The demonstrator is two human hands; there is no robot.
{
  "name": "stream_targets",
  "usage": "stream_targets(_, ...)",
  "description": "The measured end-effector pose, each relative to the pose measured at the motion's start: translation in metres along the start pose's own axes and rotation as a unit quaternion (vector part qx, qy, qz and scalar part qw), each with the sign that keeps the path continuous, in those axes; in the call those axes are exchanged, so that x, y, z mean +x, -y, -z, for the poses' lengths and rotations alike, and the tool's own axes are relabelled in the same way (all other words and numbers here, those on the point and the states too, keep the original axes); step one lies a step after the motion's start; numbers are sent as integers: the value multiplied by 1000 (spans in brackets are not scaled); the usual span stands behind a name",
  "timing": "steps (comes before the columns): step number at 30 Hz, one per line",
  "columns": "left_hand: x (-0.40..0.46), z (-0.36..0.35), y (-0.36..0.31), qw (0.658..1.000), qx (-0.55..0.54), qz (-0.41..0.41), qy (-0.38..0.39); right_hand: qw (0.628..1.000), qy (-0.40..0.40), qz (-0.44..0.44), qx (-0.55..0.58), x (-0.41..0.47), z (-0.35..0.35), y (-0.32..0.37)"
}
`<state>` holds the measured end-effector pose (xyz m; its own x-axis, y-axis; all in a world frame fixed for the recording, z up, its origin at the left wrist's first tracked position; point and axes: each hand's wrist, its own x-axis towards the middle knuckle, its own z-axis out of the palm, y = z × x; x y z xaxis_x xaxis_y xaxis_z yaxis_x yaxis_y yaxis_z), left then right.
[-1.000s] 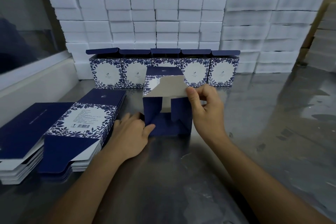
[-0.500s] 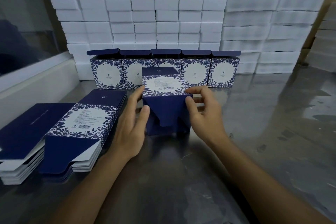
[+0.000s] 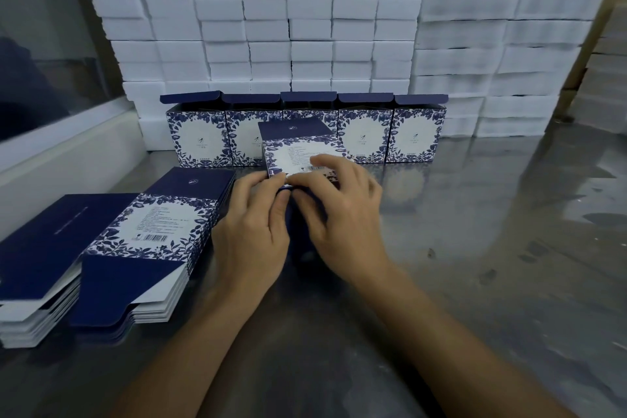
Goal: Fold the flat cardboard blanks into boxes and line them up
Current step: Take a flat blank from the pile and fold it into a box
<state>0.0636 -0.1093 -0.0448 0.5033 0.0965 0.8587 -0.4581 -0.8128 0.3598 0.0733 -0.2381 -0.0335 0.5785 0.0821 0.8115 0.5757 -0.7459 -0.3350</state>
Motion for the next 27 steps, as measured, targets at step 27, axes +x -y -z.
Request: stream_targets(27,-5,-6,15,987,-91,80,101,981,-10,-107,163,0,4,-40)
